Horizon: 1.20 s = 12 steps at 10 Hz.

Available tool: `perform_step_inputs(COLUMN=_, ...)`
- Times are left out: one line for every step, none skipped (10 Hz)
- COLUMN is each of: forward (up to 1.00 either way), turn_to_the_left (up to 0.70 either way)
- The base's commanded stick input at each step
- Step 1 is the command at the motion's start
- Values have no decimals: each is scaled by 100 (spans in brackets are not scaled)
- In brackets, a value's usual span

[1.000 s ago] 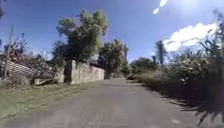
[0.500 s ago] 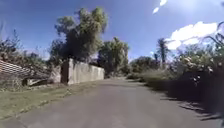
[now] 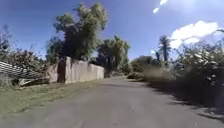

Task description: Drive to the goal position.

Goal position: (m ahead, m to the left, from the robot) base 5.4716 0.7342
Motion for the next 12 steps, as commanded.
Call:
perform_step_inputs(forward=100, turn_to_the_left=0)
perform_step_inputs(forward=100, turn_to_the_left=0)
perform_step_inputs(forward=100, turn_to_the_left=0)
perform_step_inputs(forward=100, turn_to_the_left=0)
perform_step_inputs(forward=100, turn_to_the_left=0)
perform_step_inputs(forward=100, turn_to_the_left=0)
perform_step_inputs(forward=100, turn_to_the_left=0)
perform_step_inputs(forward=100, turn_to_the_left=0)
perform_step_inputs(forward=100, turn_to_the_left=0)
perform_step_inputs(forward=100, turn_to_the_left=0)
perform_step_inputs(forward=100, turn_to_the_left=0)
perform_step_inputs(forward=100, turn_to_the_left=0)
